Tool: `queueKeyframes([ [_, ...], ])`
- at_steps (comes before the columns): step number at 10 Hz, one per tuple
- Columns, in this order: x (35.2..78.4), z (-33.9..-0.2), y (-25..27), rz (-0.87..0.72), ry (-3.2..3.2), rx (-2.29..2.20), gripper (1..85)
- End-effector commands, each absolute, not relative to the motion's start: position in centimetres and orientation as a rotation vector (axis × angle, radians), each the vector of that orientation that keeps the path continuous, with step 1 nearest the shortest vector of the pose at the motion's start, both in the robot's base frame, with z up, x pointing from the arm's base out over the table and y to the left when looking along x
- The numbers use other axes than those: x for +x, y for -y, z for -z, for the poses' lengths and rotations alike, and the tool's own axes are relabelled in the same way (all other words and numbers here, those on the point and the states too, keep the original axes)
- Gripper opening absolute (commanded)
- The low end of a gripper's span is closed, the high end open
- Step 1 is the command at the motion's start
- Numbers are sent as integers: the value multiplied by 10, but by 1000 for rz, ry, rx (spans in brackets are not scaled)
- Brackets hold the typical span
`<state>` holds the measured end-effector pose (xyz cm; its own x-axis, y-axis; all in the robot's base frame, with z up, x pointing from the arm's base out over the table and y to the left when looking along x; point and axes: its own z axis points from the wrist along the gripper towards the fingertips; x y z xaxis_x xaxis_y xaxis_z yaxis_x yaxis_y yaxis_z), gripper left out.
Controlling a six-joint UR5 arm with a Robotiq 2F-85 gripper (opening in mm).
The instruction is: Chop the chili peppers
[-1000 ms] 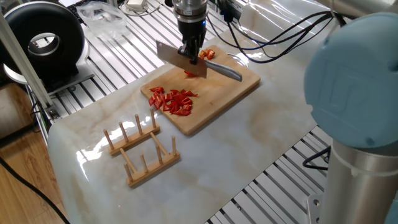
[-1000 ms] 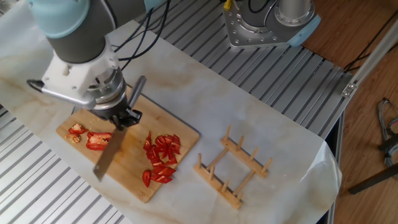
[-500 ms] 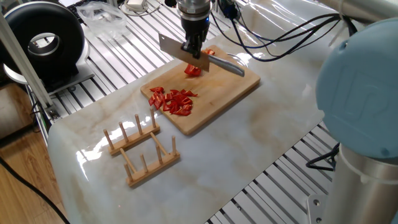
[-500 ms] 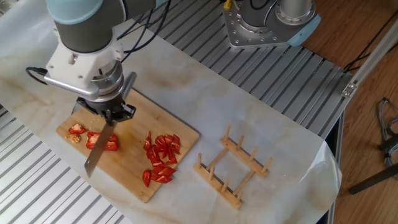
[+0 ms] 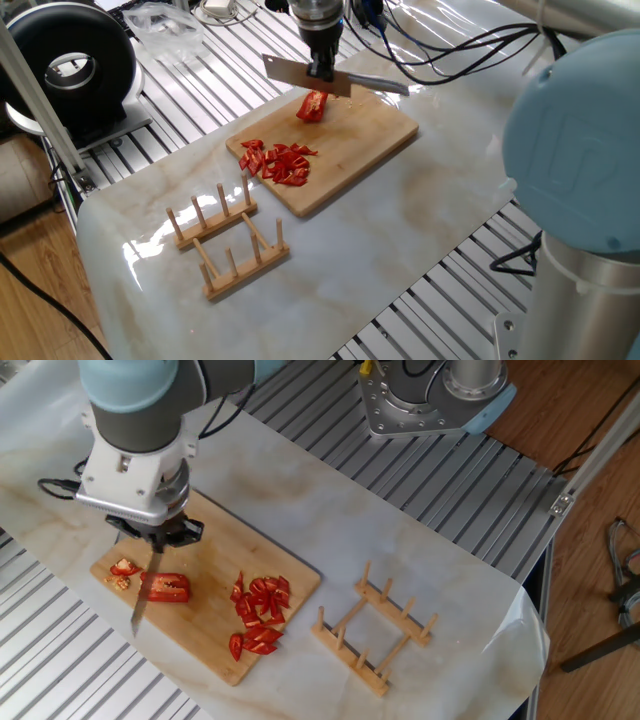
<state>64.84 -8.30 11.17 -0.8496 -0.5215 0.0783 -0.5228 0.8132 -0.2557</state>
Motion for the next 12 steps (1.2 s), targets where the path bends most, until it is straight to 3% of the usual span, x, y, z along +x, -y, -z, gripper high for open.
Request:
queueKeyframes([
  [1, 654, -103, 94, -422, 2951, 920, 13],
  [12, 615, -90, 74, -163, 2860, 912, 13],
])
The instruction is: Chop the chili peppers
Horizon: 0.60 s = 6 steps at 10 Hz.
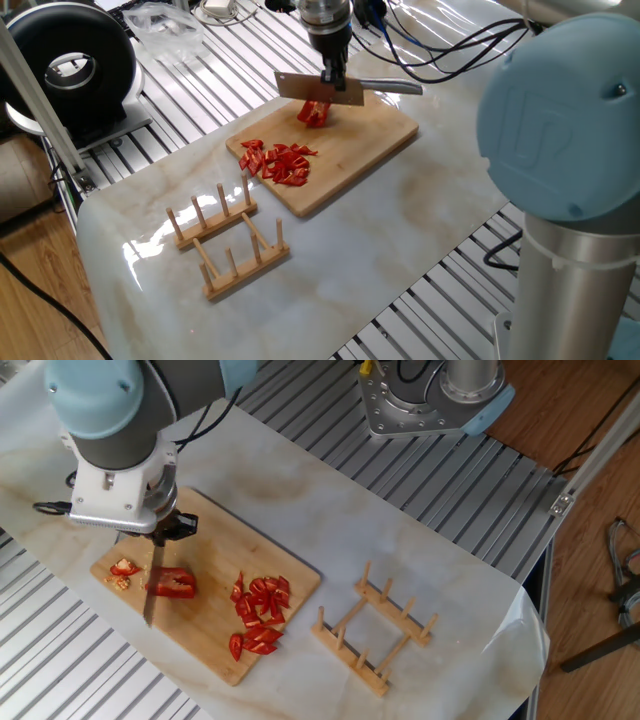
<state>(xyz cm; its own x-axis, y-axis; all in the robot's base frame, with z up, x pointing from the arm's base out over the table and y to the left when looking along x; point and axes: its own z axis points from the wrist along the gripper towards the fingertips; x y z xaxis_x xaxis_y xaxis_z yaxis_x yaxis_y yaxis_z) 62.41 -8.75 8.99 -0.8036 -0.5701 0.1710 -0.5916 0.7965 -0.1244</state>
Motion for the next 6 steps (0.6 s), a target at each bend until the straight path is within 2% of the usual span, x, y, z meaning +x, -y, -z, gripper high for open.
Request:
queueKeyframes([
  [1, 611, -90, 73, -147, 2852, 899, 13],
  [6, 610, -108, 62, -172, 2882, 864, 13],
])
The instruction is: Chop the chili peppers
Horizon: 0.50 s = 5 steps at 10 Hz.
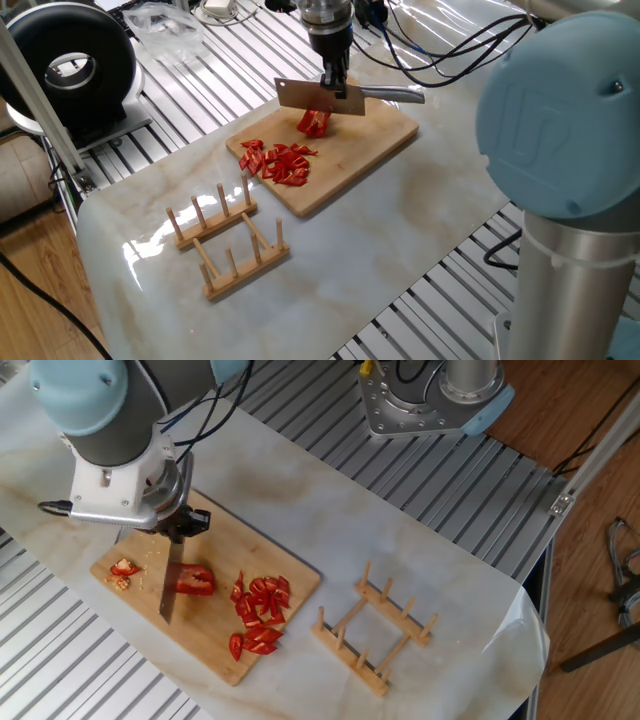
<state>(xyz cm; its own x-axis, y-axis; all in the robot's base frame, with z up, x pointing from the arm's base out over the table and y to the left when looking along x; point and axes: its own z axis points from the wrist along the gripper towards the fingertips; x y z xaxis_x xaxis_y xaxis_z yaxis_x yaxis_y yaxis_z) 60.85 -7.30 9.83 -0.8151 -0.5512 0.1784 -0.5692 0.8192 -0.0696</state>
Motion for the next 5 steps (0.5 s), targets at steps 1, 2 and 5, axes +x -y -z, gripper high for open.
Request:
queueKeyframes([
  [1, 614, -111, 53, -163, 2910, 894, 13],
  [2, 615, -113, 39, -116, 2943, 888, 13],
  [5, 635, -109, 12, -2, 3044, 854, 13],
])
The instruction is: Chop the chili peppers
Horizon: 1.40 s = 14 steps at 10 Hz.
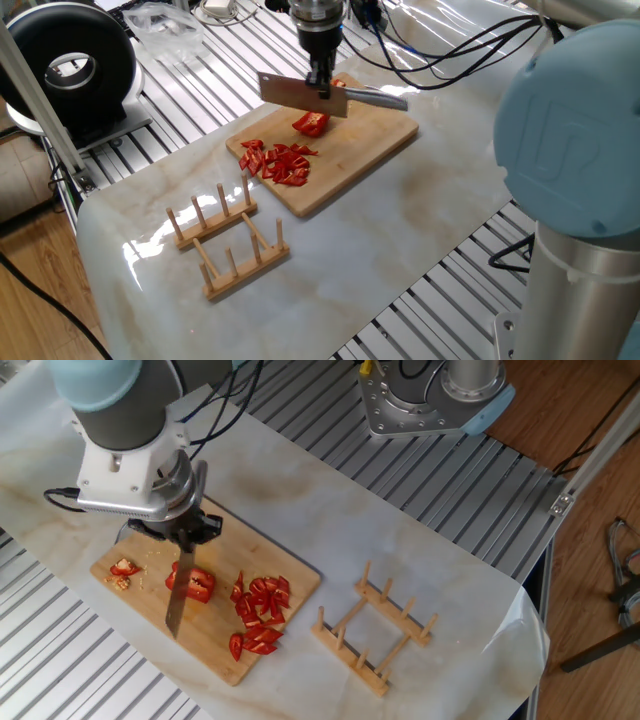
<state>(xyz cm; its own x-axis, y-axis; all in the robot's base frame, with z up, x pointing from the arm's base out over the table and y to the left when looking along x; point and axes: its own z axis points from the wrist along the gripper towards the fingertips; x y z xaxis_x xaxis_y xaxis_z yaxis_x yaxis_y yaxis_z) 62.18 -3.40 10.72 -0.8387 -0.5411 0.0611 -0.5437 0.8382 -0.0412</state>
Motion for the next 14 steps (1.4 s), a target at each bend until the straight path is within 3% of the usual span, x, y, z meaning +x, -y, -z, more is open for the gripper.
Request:
queueKeyframes([
  [1, 640, -109, 9, 8, 3057, 850, 13],
  [5, 645, -106, 25, -100, 3022, 894, 13],
  [14, 637, -99, 18, -27, 2933, 951, 13],
])
